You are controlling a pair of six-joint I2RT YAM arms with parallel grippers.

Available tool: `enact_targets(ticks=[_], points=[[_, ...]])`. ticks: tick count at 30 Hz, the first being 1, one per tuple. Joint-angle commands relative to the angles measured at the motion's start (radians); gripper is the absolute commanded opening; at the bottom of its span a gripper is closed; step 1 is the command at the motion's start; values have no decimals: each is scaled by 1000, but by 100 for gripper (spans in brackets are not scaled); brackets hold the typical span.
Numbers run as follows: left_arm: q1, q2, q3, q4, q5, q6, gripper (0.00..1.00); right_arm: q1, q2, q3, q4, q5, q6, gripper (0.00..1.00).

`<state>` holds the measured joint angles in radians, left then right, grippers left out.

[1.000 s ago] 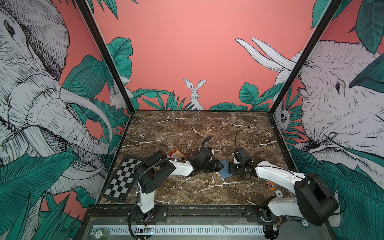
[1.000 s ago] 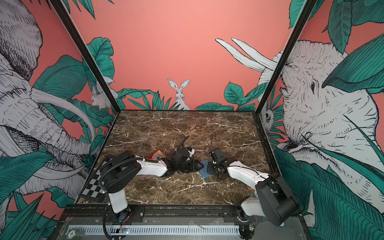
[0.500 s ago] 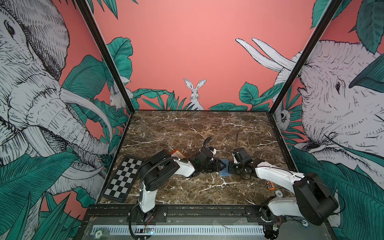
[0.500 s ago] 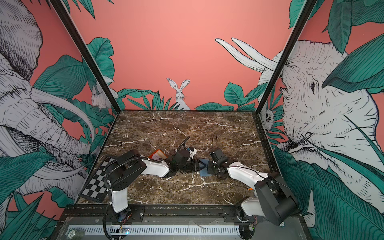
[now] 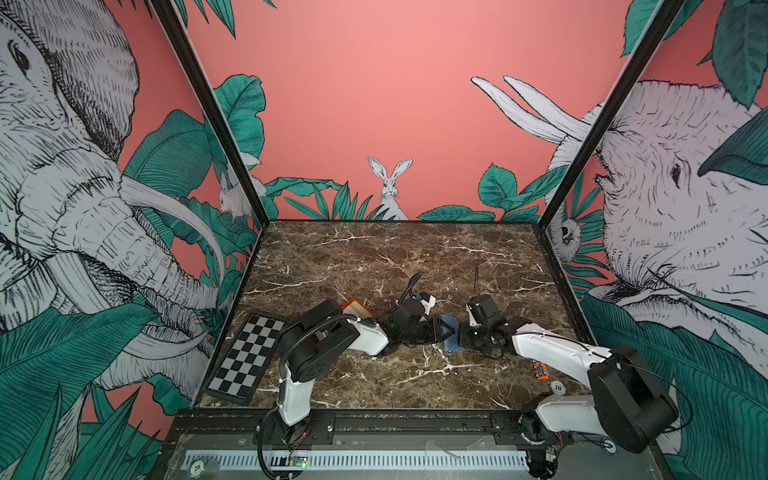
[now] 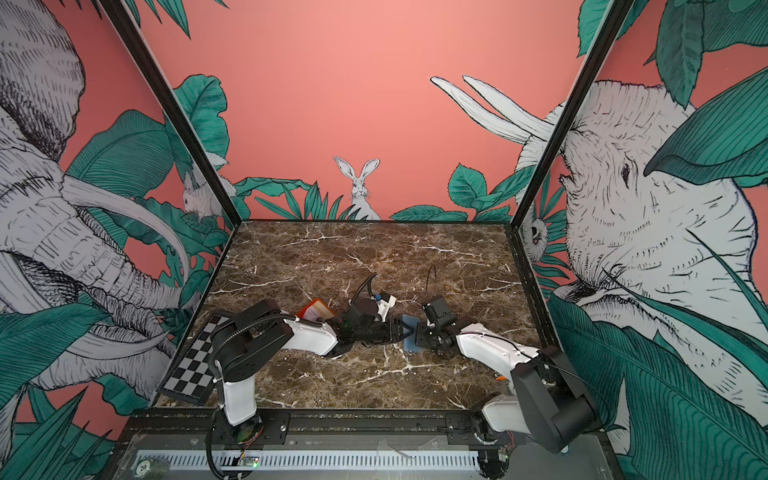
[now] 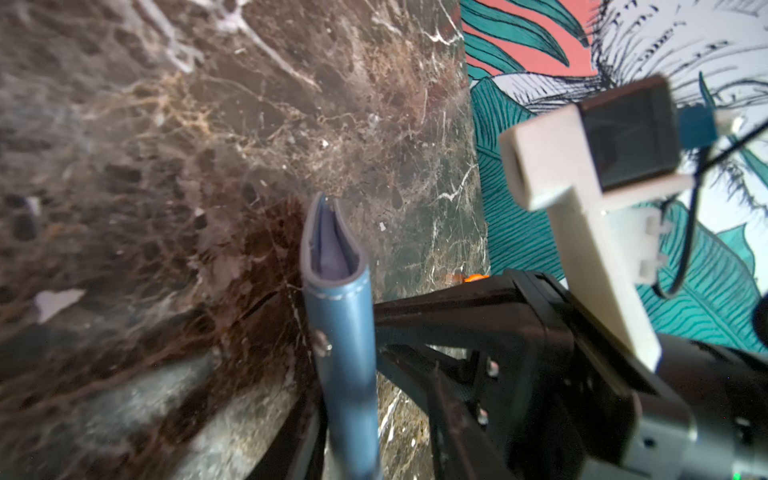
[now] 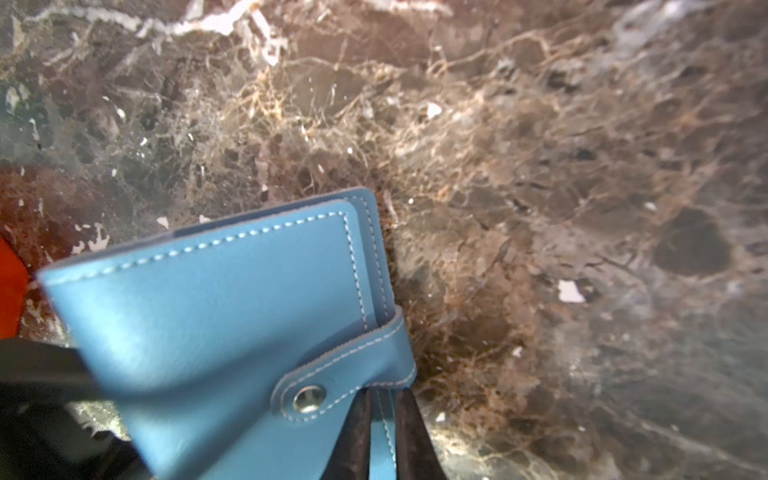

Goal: Put the credit cards into the card holder

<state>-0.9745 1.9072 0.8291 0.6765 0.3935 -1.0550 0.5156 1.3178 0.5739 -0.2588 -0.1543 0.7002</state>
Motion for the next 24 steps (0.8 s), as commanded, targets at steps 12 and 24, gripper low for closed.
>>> enact_targets(ticks=[12,24], points=[[-10,-37,-6,73,49,1,22,-20,-46,-28,17,-62,2,14],[-10,-80,-20,-29,-2,42,4,-19,-171,3,-101,-80,-1,21]])
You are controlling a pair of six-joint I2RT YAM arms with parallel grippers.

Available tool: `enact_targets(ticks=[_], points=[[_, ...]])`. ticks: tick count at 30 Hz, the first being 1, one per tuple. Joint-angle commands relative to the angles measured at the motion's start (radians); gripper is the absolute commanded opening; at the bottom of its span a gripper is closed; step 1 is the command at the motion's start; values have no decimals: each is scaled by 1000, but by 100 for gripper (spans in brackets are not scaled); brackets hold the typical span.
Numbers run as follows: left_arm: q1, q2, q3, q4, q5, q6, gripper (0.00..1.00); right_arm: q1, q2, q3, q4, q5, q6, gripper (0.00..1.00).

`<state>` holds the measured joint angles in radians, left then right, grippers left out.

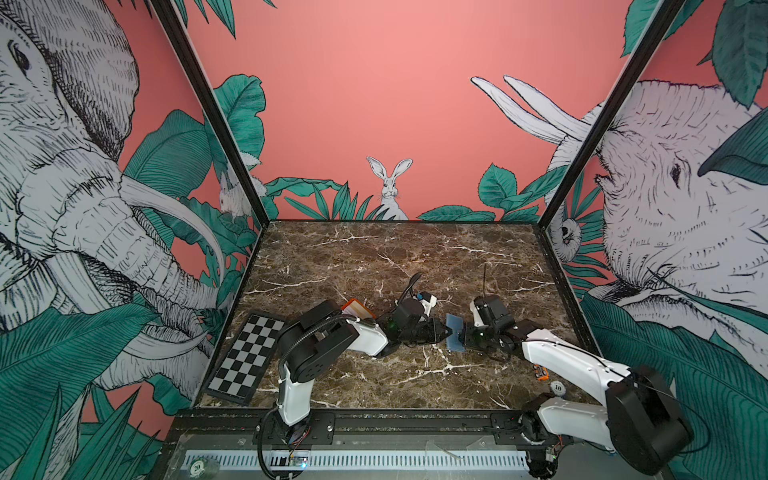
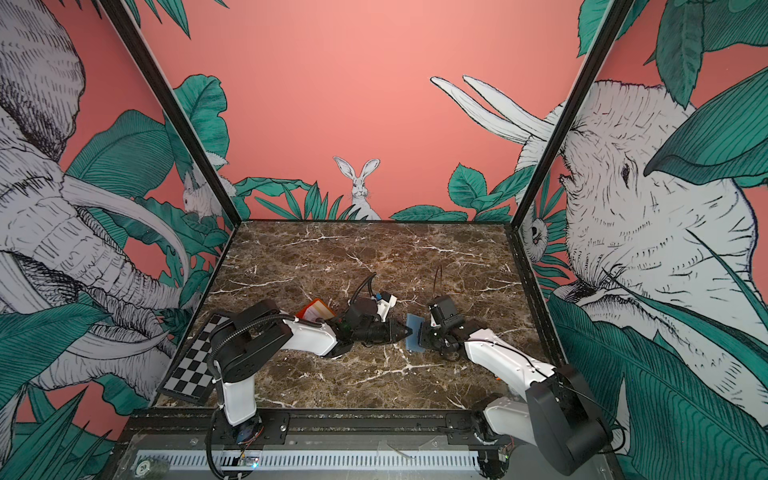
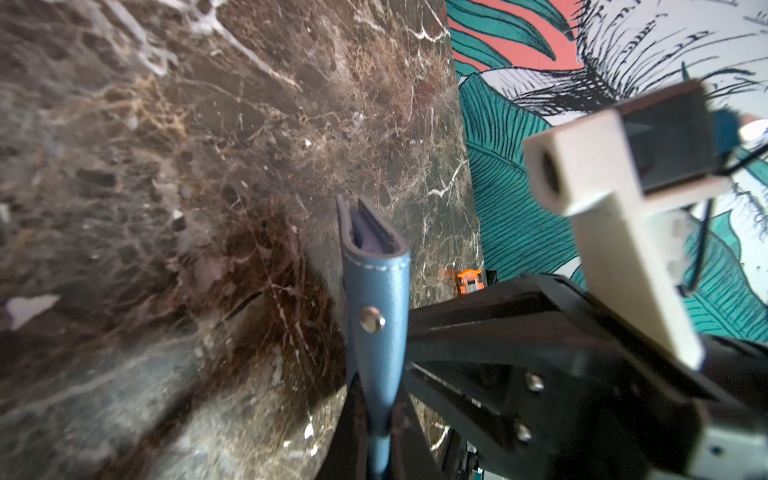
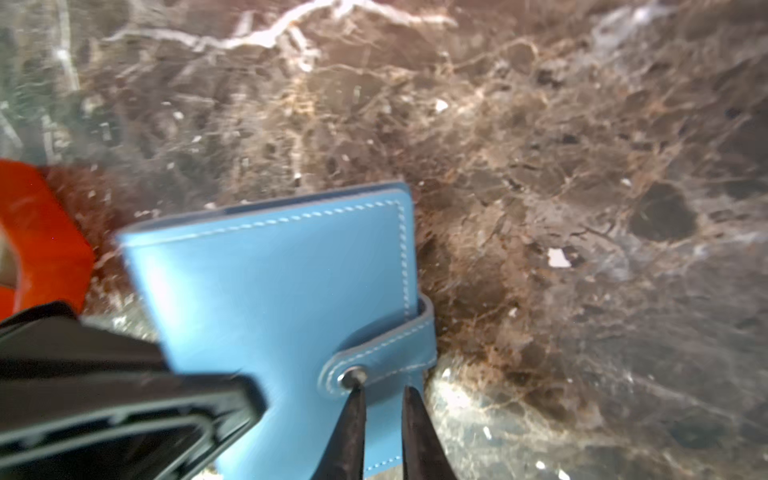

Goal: Put the credit cards into the card holder

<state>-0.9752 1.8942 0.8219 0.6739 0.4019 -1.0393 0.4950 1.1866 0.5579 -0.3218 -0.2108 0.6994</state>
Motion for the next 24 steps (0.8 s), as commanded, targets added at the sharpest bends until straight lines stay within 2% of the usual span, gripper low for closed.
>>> enact_targets(ticks=[1,5,12,24], points=[[-10,-70,-12,-38,-13,32,2,2,-56,23,-46,-26,3,22],[-10,-66,3,-57,-14,41,0,11,-84,50,-84,-11,10,27],[-8,-58,14,-53,-9,41,0,30,-11,112,-102,15,-7,33],[-10,-67,11,-61,-11,44,0,54,111,167,-123,68,-36,33]])
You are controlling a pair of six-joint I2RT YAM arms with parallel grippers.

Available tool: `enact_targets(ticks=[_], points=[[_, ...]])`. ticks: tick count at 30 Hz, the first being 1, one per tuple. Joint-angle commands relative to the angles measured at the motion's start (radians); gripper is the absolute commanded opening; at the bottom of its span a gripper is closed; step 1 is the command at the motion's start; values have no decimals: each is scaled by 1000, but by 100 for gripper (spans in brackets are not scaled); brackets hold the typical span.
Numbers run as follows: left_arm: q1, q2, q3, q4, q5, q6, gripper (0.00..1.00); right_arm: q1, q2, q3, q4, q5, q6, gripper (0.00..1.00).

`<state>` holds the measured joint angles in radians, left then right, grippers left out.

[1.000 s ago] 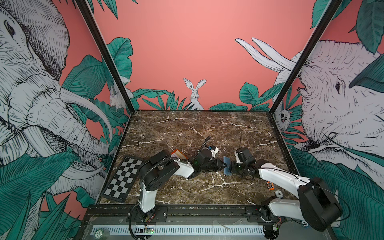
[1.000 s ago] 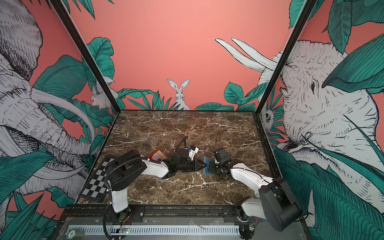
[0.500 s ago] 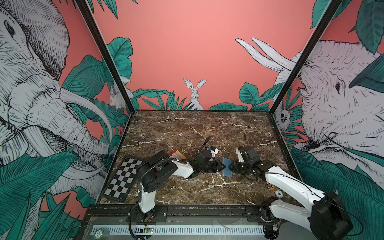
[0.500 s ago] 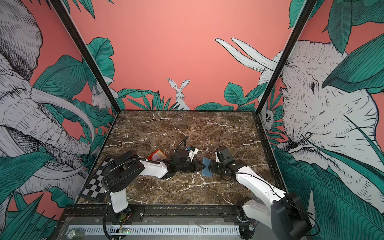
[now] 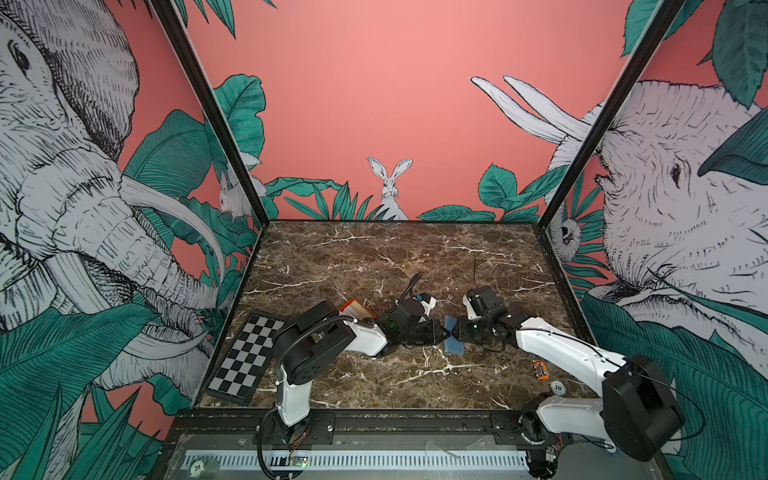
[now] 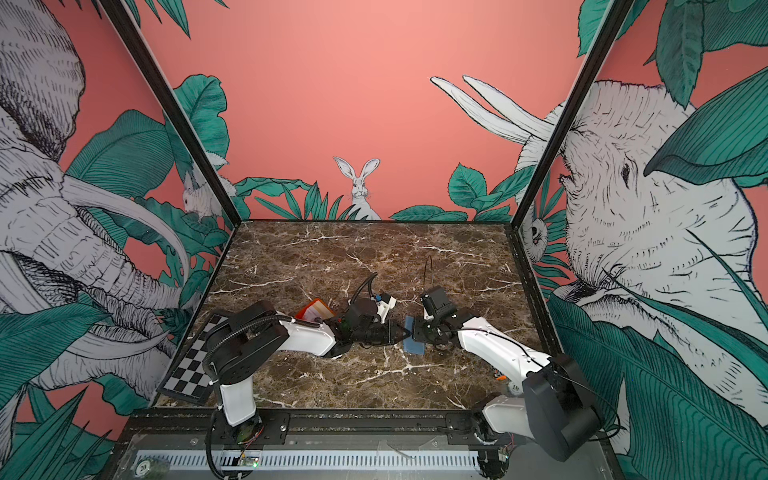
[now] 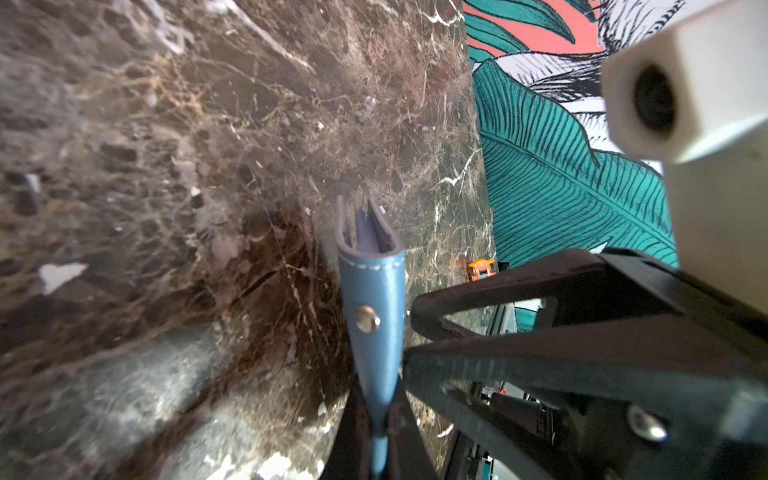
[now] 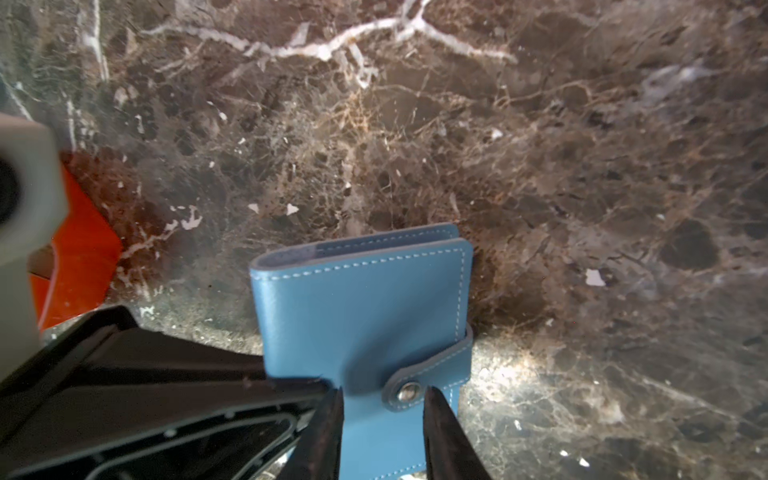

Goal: Put the credit cards into the card holder

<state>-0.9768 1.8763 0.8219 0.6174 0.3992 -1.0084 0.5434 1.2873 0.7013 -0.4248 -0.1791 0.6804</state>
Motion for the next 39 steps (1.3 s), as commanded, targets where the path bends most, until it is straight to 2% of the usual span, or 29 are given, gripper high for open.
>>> enact_targets(ticks=[1,8,13,17,27,39], points=[[-8,-47,12,-5,-8,12,0,6,16,26,-27,46,-20,33],[-9,-47,10,-6,-11,16,0,8,47,29,-57,68,-30,28],[-7,-49,9,-7,-11,17,0,8,54,40,-101,130,-31,26],[-7,-48,10,-11,-11,16,0,8,51,52,-131,176,-26,20],[-8,-41,16,-7,-7,12,0,22,70,63,-101,135,-44,16],[-7,-39,21,-12,-5,14,0,51,114,90,-122,160,-56,13]])
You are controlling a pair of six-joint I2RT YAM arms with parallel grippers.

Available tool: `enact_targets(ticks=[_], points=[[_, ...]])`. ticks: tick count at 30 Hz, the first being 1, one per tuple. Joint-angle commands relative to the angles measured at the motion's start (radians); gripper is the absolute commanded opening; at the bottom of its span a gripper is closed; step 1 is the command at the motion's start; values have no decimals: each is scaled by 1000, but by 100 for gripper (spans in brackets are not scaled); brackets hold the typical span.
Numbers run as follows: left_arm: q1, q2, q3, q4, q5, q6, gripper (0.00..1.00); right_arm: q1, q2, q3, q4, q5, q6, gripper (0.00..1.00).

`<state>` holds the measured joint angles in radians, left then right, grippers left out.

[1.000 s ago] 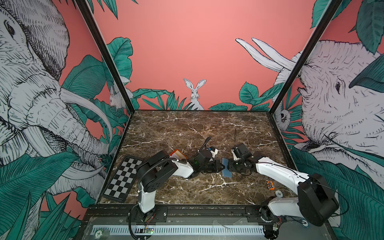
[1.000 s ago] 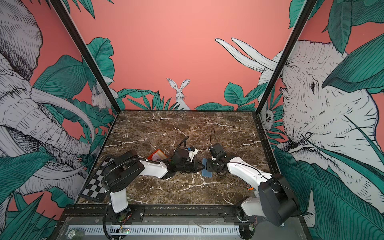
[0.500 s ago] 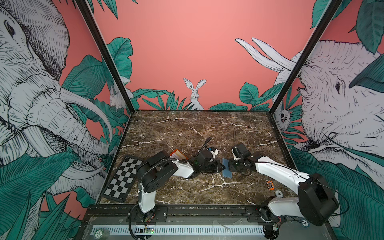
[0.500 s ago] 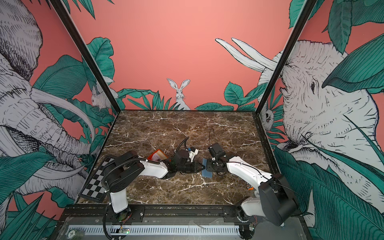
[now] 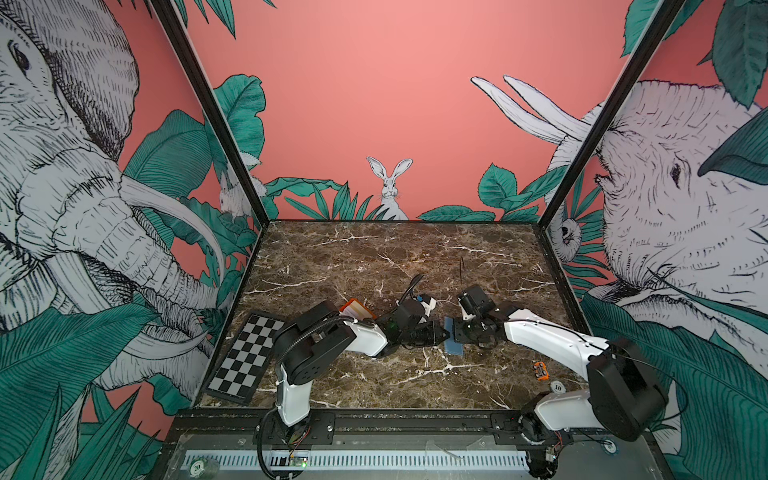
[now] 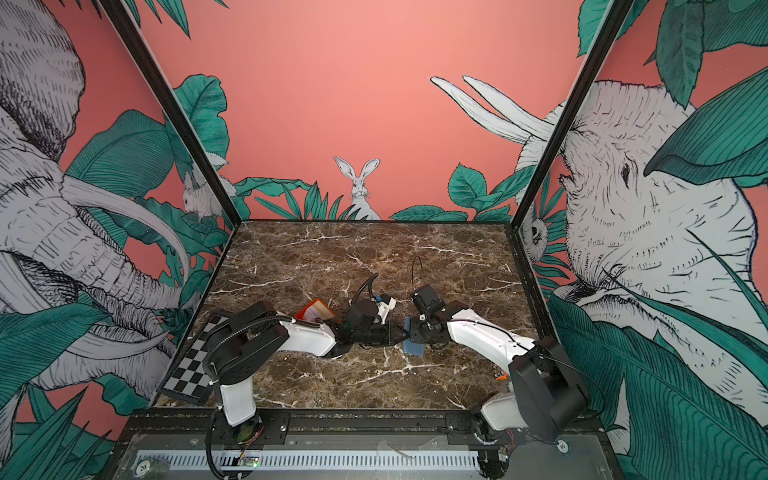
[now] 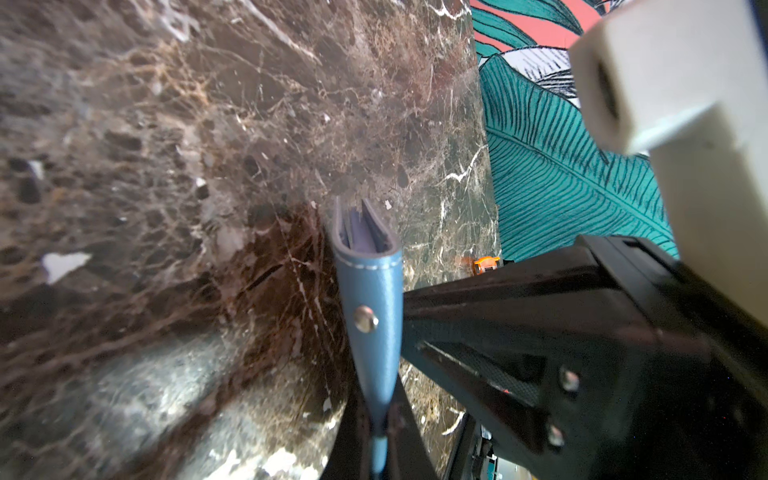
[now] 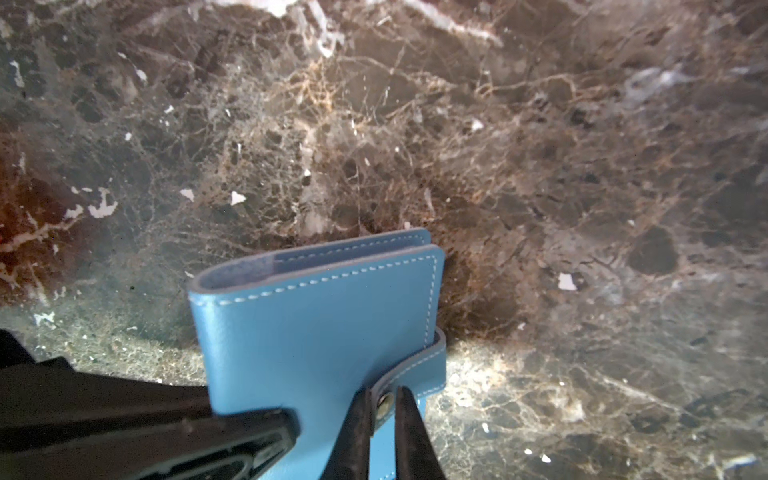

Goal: Put the credit cards into the card holder

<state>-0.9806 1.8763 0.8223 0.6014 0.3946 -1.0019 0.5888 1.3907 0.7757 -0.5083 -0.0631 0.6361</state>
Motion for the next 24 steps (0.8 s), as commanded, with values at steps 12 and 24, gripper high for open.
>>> enact_targets(ticks=[12,24], points=[[-4,-41,18,2,-11,7,0,9,-21,18,-67,94,-1,0],[-4,-59,29,-84,-37,48,0,10,-36,22,-100,132,-2,0]])
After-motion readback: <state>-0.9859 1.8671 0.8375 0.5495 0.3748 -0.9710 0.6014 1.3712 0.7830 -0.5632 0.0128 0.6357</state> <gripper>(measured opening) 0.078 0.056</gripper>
